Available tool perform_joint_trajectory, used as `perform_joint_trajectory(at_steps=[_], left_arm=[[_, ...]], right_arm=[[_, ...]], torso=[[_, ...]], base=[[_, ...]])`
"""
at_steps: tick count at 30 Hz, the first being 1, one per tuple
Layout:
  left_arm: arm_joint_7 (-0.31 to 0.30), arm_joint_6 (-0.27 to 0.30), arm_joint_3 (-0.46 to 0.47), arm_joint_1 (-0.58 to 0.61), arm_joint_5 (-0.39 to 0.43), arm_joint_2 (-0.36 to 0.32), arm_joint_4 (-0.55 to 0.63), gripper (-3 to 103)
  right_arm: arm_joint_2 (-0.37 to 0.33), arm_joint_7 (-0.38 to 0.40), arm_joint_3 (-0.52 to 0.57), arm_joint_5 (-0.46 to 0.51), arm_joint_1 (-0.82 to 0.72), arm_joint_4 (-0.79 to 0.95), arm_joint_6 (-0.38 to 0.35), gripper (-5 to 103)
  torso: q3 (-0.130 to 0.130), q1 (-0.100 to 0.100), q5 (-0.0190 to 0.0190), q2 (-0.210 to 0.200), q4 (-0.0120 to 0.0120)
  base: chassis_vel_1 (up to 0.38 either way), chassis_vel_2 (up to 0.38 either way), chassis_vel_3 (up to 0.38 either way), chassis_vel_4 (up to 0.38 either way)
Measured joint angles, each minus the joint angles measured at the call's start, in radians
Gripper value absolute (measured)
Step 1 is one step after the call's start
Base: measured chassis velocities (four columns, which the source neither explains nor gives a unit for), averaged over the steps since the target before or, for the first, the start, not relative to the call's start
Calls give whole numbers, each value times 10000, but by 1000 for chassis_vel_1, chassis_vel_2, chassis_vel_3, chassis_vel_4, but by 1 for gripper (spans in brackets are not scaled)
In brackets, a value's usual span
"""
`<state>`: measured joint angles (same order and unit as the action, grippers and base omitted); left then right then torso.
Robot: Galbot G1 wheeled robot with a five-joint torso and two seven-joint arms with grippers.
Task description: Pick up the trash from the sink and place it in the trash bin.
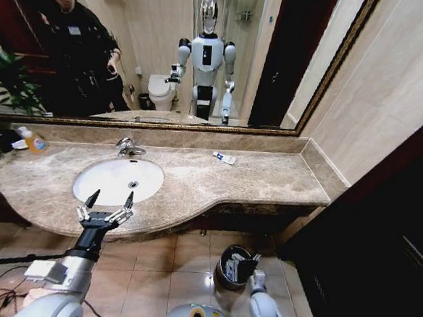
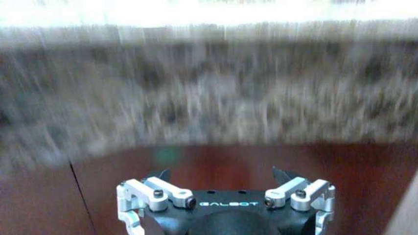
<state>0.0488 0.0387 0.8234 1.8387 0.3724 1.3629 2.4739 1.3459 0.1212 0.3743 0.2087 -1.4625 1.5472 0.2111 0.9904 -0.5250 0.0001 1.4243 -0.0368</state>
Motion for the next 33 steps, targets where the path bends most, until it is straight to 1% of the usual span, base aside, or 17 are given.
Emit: perform_joint_trajectory(at_steps=[2, 3, 6, 11, 13, 14, 15, 16, 18, 20, 21, 24, 26, 29, 30, 32, 33], left_arm=[[0, 0, 0, 0, 0, 0, 0, 100], [0, 0, 0, 0, 0, 0, 0, 100], [0, 0, 0, 0, 0, 0, 0, 100], [0, 0, 0, -1, 0, 0, -1, 100], [0, 0, 0, -1, 0, 0, 0, 100], [0, 0, 0, -1, 0, 0, 0, 100], [1, 0, 0, 0, 0, 0, -1, 100], [1, 0, 0, -1, 0, 0, 0, 100], [1, 0, 0, 0, 0, 0, 0, 100], [4, 0, -1, -1, 0, -1, -1, 100], [4, 0, -1, -1, 0, -1, -1, 100], [0, 0, 0, 0, 0, 1, 0, 100], [2, 0, -1, 0, 0, 0, 0, 100], [7, 0, -1, -1, 0, -1, 0, 100], [7, 0, -1, -1, 0, -1, 0, 100], [0, 0, 0, -1, 0, -1, 0, 100], [0, 0, 0, -1, 0, -1, 0, 100]], right_arm=[[-171, 17, 92, 91, -507, 1321, -152, 100], [-171, 17, 92, 91, -507, 1321, -152, 100], [-387, 25, 227, -9, -1301, 3534, -453, 100], [-417, 17, 409, -122, -1230, 4791, -887, 100], [-566, -199, 476, 30, -497, 5251, -1667, 100], [-566, -199, 476, 30, -497, 5251, -1667, 100], [-652, -313, 476, 147, -227, 5264, -1969, 100], [-883, -723, 454, 433, 570, 5112, -2621, 100], [-997, -980, 436, 557, 958, 4944, -2890, 100], [-1272, -1838, 388, 845, 2240, 4218, -3564, 100], [-1272, -1838, 388, 845, 2240, 4218, -3564, 100], [-1463, -2498, 103, 1169, 4171, 2750, -4062, 100], [-1482, -2593, 49, 1230, 4513, 2448, -4200, 100], [-1570, -2859, -249, 1868, 5958, 1299, -4820, 100], [-1570, -2859, -249, 1868, 5958, 1299, -4820, 100], [-1507, -3500, -435, 1880, 7132, 135, -4858, 100], [-1507, -3500, -435, 1880, 7132, 135, -4858, 100]], torso=[[-1, 0, -2, 1, 1], [-1, 0, -2, 1, 1], [-1, 1, 0, 1, 1], [-1, 1, -1, 1, 2], [-1, 1, -1, 1, 1], [-1, 1, -1, 1, 1], [0, 1, -1, 0, 1], [0, 0, -1, 0, 0], [0, 0, 0, 0, 0], [1, 0, 1, 0, 0], [1, 0, 1, 0, 0], [2, -1, 0, -2, -2], [2, -2, 2, -3, -2], [2, -1, 2, -2, 3], [2, -1, 2, -2, 3], [1, -1, 1, -2, -1], [1, -1, 1, -2, -1]], base=[[0, 0, 0, 0], [0, 0, 0, 0], [0, 0, 0, 0], [0, 0, 0, 0], [0, 0, 0, 0], [0, 0, 0, 0], [0, 0, 0, 0], [0, 0, 0, 0], [0, 0, 0, 0], [0, 0, 0, 0], [0, 0, 0, 0], [0, 0, 0, 0], [0, 0, 0, 0], [0, 0, 0, 0], [0, 0, 0, 0], [0, 0, 0, 0], [0, 0, 0, 0]])
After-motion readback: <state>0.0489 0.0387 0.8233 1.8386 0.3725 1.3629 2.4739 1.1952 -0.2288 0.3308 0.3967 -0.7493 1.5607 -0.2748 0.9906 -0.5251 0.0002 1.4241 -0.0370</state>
